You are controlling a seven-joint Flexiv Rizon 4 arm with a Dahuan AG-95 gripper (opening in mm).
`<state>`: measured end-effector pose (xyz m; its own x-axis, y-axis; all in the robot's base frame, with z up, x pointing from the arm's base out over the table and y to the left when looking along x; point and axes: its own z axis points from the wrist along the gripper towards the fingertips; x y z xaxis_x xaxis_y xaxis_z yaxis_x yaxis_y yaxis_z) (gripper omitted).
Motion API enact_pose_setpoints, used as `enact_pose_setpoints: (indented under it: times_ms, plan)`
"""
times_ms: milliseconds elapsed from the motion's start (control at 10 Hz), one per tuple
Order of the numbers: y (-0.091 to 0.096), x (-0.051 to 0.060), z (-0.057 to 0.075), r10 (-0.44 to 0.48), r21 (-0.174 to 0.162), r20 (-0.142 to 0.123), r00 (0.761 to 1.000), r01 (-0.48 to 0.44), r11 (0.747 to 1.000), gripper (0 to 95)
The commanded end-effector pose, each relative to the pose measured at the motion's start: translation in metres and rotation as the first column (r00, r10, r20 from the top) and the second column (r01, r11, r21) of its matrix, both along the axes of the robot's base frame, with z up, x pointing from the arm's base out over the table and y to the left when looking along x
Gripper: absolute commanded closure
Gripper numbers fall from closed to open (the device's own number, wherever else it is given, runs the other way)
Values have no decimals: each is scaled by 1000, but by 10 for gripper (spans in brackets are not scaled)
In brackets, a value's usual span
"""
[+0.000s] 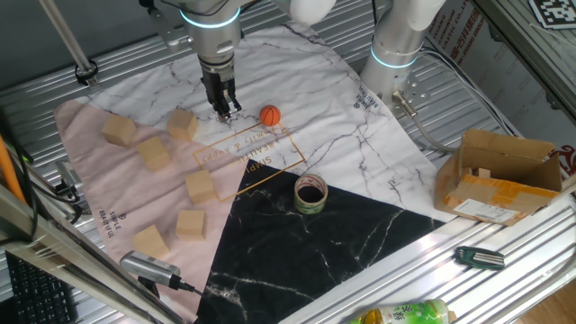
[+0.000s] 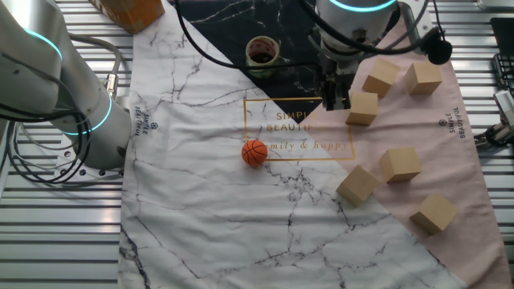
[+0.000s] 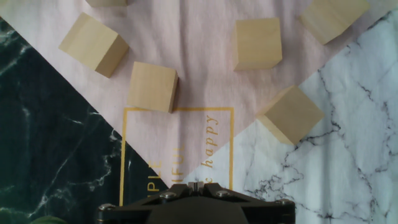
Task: Stack the blocks into a pyramid shape
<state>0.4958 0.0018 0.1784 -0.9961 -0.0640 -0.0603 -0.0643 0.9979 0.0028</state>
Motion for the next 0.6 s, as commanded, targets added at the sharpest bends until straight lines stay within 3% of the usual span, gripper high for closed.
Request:
enact_pose_setpoints:
  times_ms: [100,600]
  plan:
    - [1,1,0,4,5,2,1000,-5,1000,950]
    - [1,1,0,7,4,0,1000,-7,1000,950]
